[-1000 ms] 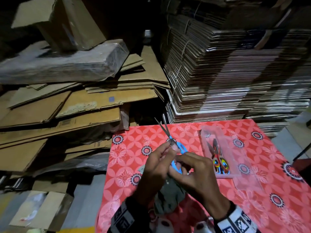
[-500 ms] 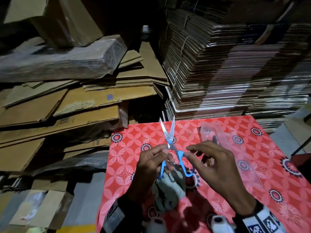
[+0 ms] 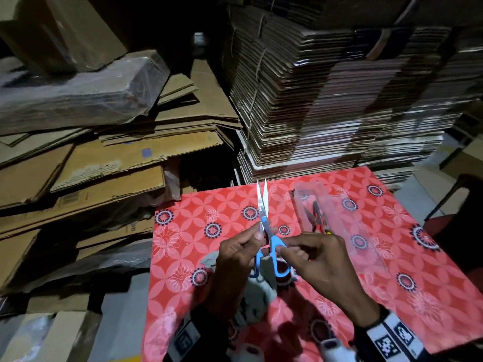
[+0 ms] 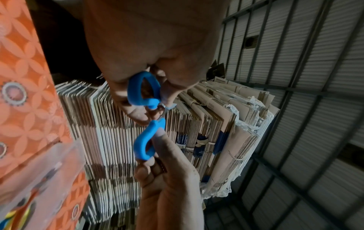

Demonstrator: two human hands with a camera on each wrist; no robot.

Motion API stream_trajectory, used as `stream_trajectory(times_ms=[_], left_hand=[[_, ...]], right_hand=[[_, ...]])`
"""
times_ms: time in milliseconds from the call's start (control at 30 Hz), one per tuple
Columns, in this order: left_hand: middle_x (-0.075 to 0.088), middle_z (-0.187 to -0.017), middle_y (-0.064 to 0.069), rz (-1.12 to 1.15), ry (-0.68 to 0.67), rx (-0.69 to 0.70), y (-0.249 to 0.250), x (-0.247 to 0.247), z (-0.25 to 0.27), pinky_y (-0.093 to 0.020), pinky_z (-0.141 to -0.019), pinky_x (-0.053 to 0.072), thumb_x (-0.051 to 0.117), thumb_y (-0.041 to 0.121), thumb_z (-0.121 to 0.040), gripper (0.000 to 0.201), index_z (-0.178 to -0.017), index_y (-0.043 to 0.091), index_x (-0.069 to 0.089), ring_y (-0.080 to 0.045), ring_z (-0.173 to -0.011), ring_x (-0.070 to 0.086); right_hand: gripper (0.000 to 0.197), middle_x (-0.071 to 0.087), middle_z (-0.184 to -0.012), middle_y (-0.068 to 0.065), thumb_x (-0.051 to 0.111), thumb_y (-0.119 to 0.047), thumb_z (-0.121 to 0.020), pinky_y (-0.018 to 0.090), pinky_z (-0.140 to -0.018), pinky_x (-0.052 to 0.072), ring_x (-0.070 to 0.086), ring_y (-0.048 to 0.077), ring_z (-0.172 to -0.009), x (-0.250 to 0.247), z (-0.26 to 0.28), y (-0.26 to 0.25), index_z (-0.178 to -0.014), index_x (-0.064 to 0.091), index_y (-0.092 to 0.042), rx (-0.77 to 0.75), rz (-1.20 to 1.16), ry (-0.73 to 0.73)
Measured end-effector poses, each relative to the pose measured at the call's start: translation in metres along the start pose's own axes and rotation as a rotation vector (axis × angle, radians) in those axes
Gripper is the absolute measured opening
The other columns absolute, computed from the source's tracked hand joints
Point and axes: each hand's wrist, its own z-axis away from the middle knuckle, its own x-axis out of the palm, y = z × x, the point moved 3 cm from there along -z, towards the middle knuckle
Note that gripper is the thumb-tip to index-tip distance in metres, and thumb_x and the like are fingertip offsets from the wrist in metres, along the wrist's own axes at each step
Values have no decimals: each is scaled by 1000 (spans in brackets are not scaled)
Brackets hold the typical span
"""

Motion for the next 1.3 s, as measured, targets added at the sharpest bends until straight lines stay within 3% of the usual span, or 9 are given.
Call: stream_trajectory(times_ms=[267, 400, 533, 667, 900, 1000, 1067, 1167, 1300], left_hand=[[74, -118, -23, 37, 41, -20, -23, 32, -14, -61, -101, 53, 56, 32, -100, 33, -122, 20, 77, -48, -111, 70], [74, -93, -29, -30, 134, -31, -41, 54, -26, -49, -79, 56, 58, 39, -95, 32, -99, 13, 75, -40, -84, 70], [73, -102, -33, -72, 105, -80, -71, 74, -52, -66, -89, 56, 60, 47, -96, 44, -104, 5, 69, -52, -98, 72], [78, -81, 2, -153, 159, -88, -96, 96, -81, -34, -70, 56, 65, 27, -93, 14, -90, 18, 76, -13, -73, 71], [69, -65, 12, -447, 302, -109, -162, 112, -122, -24, -62, 46, 67, 30, -75, 22, -88, 18, 79, 0, -59, 57], [75, -73, 4, -663, 395, 4, -181, 119, -137, -28, -64, 51, 54, 25, -82, 25, -78, 19, 78, -7, -61, 59], [75, -70, -2, -749, 461, 43, -184, 128, -145, -16, -57, 41, 49, 28, -78, 33, -71, 14, 78, -14, -73, 62], [73, -65, -3, -940, 413, 24, -184, 136, -156, -25, -55, 38, 50, 34, -63, 33, -59, 12, 74, -16, -62, 65], [70, -68, -4, -1018, 384, 13, -204, 126, -165, -30, -60, 19, 34, 44, -72, 46, -59, 15, 67, -27, -69, 67]], right_hand=[[28, 51, -54, -10, 83, -9, -85, 29, -53, 40, 42, 6, -53, -9, -1, 23, -75, 81, -35, 114, -73, 18], [28, 45, -55, -12, 81, -8, -87, 27, -54, 34, 38, 6, -55, -28, -8, 40, -71, 80, -31, 143, -83, -21], [25, 63, -53, -13, 81, -8, -85, 17, -54, 41, 52, -1, -49, -57, -19, 64, -72, 82, -29, 175, 22, -43], [20, 67, -52, -11, 81, -11, -84, 24, -55, 47, 60, 1, -48, -86, -32, 100, -66, 80, -20, 250, 162, -61], [18, 55, -44, -6, 84, -16, -73, 28, -52, 43, 55, 4, -48, -121, -70, 197, -58, 75, -18, 371, 375, -30], [30, 50, -40, -12, 80, -16, -70, 21, -57, 39, 58, 8, -51, -121, -88, 226, -46, 66, -25, 417, 397, -56], [35, 54, -45, -8, 79, -17, -69, 23, -62, 40, 64, 17, -60, -118, -100, 241, -43, 58, -25, 420, 425, -84], [18, 72, -62, 3, 79, -19, -68, 28, -68, 52, 71, 26, -74, -114, -110, 255, -53, 69, -20, 447, 436, -155], [12, 69, -58, 8, 67, -25, -65, 39, -65, 59, 71, 29, -67, -110, -117, 274, -58, 72, -15, 428, 429, -206]])
